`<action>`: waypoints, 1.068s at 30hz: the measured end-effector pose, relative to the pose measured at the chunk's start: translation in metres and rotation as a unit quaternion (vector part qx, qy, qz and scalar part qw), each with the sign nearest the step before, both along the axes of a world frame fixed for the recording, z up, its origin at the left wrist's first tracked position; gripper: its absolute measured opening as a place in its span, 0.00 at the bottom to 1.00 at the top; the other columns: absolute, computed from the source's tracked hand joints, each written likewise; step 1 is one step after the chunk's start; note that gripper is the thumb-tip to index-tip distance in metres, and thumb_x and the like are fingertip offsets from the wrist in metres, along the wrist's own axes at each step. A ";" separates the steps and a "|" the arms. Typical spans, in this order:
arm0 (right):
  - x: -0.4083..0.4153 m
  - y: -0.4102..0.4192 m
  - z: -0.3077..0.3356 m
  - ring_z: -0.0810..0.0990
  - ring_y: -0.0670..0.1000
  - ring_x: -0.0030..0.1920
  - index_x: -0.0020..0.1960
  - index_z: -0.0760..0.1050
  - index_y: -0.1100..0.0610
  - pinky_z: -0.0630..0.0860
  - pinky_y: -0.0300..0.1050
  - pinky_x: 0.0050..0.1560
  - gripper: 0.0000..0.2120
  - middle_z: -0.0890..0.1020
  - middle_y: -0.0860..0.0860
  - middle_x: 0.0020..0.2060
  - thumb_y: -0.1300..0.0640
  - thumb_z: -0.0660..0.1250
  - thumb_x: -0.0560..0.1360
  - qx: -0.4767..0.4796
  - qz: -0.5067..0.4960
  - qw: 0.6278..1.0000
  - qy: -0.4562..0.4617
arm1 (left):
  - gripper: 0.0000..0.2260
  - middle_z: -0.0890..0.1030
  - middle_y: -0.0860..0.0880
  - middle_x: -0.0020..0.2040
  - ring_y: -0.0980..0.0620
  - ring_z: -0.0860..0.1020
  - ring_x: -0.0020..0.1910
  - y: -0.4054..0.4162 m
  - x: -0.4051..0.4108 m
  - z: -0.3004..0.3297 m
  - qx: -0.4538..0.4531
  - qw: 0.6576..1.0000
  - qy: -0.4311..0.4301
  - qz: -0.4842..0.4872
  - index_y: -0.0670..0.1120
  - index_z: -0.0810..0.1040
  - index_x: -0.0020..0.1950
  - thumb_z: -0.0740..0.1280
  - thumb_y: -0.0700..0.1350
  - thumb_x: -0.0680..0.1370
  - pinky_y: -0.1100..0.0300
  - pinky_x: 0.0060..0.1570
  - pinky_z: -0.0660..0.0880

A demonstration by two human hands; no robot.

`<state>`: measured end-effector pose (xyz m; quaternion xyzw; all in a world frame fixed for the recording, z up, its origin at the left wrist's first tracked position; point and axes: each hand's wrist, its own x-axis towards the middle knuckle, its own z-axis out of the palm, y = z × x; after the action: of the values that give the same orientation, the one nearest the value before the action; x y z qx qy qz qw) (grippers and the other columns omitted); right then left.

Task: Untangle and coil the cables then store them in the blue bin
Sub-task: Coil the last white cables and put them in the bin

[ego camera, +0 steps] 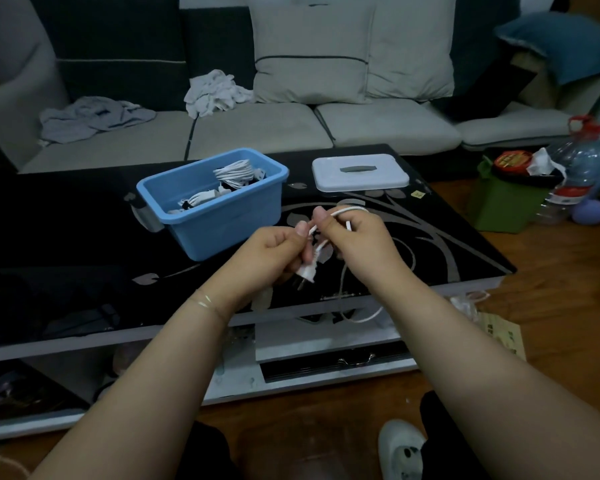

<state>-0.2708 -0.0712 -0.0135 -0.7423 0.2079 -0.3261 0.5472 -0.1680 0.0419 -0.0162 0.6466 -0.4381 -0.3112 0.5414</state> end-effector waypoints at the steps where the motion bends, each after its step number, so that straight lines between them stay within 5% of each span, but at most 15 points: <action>1: 0.000 0.000 0.000 0.69 0.41 0.25 0.41 0.81 0.62 0.66 0.33 0.27 0.14 0.77 0.49 0.28 0.53 0.65 0.78 0.033 0.000 0.999 0.001 | 0.20 0.63 0.54 0.22 0.57 0.58 0.22 0.000 0.000 0.000 -0.014 0.999 0.038 -0.023 0.42 0.74 0.37 0.56 0.54 0.80 0.66 0.24 0.56; 4: 0.000 0.001 0.002 0.67 0.44 0.22 0.43 0.80 0.62 0.65 0.37 0.26 0.17 0.74 0.46 0.21 0.50 0.62 0.79 0.078 -0.002 0.993 0.084 | 0.19 0.61 0.53 0.22 0.57 0.55 0.22 -0.001 -0.002 -0.001 -0.062 0.986 0.136 -0.068 0.41 0.75 0.40 0.58 0.54 0.80 0.64 0.24 0.52; 9: -0.001 0.005 0.007 0.79 0.53 0.26 0.32 0.76 0.61 0.71 0.38 0.30 0.31 0.82 0.54 0.26 0.39 0.51 0.79 0.103 0.037 0.963 0.247 | 0.18 0.66 0.49 0.21 0.56 0.58 0.19 -0.003 -0.006 0.000 -0.087 0.975 0.204 -0.030 0.40 0.76 0.41 0.57 0.52 0.79 0.64 0.23 0.52; 12: -0.004 0.002 0.001 0.81 0.49 0.34 0.28 0.77 0.59 0.75 0.46 0.43 0.38 0.83 0.52 0.27 0.30 0.49 0.75 -0.028 -0.009 0.959 0.283 | 0.17 0.65 0.50 0.21 0.55 0.57 0.20 -0.001 -0.004 0.002 -0.079 0.978 0.195 -0.014 0.42 0.74 0.39 0.56 0.51 0.80 0.64 0.23 0.51; 15: -0.002 -0.001 -0.010 0.82 0.50 0.37 0.39 0.73 0.54 0.78 0.53 0.47 0.32 0.83 0.49 0.30 0.26 0.51 0.70 -0.115 -0.087 0.969 0.202 | 0.16 0.63 0.50 0.19 0.55 0.57 0.20 0.001 -0.002 0.006 -0.079 0.979 0.190 -0.018 0.45 0.74 0.34 0.60 0.53 0.76 0.62 0.24 0.50; 19: 0.002 0.000 -0.015 0.83 0.50 0.38 0.51 0.64 0.45 0.79 0.53 0.46 0.19 0.82 0.51 0.39 0.31 0.56 0.72 -0.045 -0.022 0.990 0.132 | 0.16 0.62 0.50 0.19 0.56 0.57 0.18 0.002 -0.004 0.010 -0.083 0.978 0.193 -0.017 0.46 0.73 0.32 0.60 0.53 0.76 0.65 0.21 0.52; 23: 0.003 -0.002 -0.018 0.72 0.47 0.35 0.38 0.70 0.48 0.67 0.44 0.36 0.14 0.75 0.49 0.34 0.44 0.57 0.80 -0.147 -0.002 0.972 0.183 | 0.17 0.63 0.53 0.20 0.59 0.56 0.17 0.000 -0.001 0.011 -0.122 0.950 0.287 0.012 0.44 0.73 0.38 0.55 0.50 0.82 0.66 0.21 0.50; 25: 0.003 -0.002 -0.020 0.71 0.50 0.43 0.38 0.73 0.47 0.67 0.43 0.43 0.15 0.73 0.52 0.42 0.45 0.57 0.80 -0.193 -0.007 0.957 0.216 | 0.17 0.66 0.55 0.22 0.61 0.55 0.17 0.000 0.002 0.010 -0.139 0.926 0.351 0.006 0.44 0.73 0.41 0.52 0.51 0.82 0.67 0.21 0.49; 28: 0.001 0.007 -0.016 0.67 0.52 0.59 0.50 0.78 0.53 0.66 0.46 0.60 0.16 0.71 0.51 0.55 0.46 0.55 0.81 -0.280 -0.001 0.919 0.277 | 0.18 0.75 0.53 0.29 0.61 0.57 0.17 0.000 0.002 0.009 -0.173 0.886 0.430 -0.008 0.43 0.76 0.43 0.52 0.50 0.82 0.70 0.19 0.52; 32: -0.001 0.026 -0.008 0.77 0.56 0.47 0.50 0.70 0.56 0.74 0.50 0.47 0.13 0.80 0.56 0.46 0.50 0.52 0.83 -0.235 0.104 0.922 0.289 | 0.14 0.84 0.48 0.42 0.61 0.63 0.19 -0.001 0.001 0.010 -0.197 0.890 0.410 0.038 0.42 0.74 0.49 0.51 0.46 0.84 0.70 0.22 0.58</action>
<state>-0.2718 -0.0454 -0.0211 -0.9291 0.1960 -0.0776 0.3039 -0.1670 0.0408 -0.0064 0.3574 -0.2051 -0.4351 0.8005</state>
